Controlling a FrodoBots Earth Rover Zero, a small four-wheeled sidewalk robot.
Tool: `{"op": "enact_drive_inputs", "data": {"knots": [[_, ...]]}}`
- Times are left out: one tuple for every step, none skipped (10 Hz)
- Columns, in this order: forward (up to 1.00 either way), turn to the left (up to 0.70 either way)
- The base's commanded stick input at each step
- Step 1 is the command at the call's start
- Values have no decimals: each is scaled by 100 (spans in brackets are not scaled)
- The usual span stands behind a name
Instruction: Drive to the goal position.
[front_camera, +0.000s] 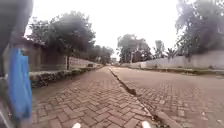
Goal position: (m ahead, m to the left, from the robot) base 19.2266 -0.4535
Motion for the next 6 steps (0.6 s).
{"op": "enact_drive_inputs", "data": {"knots": [[50,18],[50,23],[50,30],[50,39],[50,49],[50,50]]}}
